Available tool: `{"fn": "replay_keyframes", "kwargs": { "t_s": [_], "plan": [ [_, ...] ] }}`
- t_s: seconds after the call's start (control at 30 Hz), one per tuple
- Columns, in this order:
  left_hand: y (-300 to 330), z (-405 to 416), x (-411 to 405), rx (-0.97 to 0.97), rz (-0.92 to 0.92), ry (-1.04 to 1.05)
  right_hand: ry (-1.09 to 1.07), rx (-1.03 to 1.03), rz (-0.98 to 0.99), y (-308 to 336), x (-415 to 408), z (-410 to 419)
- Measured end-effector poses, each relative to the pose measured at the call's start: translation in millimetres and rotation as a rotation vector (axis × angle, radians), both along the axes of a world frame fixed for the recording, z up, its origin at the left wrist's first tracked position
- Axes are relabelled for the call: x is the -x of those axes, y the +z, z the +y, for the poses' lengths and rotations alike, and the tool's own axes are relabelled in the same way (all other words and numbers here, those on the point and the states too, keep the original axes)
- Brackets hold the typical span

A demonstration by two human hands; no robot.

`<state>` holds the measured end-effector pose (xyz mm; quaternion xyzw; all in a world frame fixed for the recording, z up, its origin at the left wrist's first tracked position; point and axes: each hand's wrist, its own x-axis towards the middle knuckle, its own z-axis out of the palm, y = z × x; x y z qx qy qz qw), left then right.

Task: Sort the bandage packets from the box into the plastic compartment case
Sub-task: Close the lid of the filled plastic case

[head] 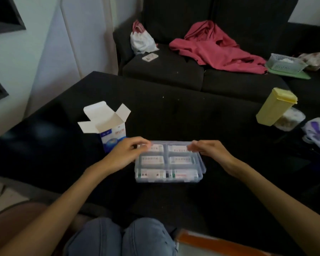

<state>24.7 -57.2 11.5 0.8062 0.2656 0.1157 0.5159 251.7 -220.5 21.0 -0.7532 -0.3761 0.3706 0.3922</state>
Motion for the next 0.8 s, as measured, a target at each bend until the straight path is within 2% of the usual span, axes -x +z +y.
{"fn": "replay_keyframes", "kwargs": {
  "t_s": [0.1,0.2,0.27,0.37,0.47,0.7,0.8],
  "plan": [
    [-17.6,-17.2,9.1,-0.284,0.137,-0.147,0.056,0.007,-0.044,-19.7,20.3,-16.9],
    [-30.8,-24.4,14.6,-0.539,0.249,-0.318,0.209,0.025,-0.500,-37.6,27.5,-30.2],
    [-40.3,-23.8,18.1,-0.618,0.334,-0.395,0.362,0.016,-0.810,-43.5,29.9,-38.2],
    [-48.9,-21.6,21.6,-0.663,0.366,-0.408,0.487,0.054,-1.058,-56.7,29.3,-47.6],
    [-51.7,-22.0,22.5,-0.754,0.380,-0.419,0.453,0.035,-1.152,-70.6,26.9,-48.6],
    [-55.3,-20.6,21.0,-1.035,0.421,-0.450,0.426,0.014,-1.211,-79.9,24.8,-47.0],
    [-58.4,-13.1,23.2,-1.170,0.310,-0.442,0.447,-0.001,-1.256,-81.0,24.1,-46.8]
  ]
}}
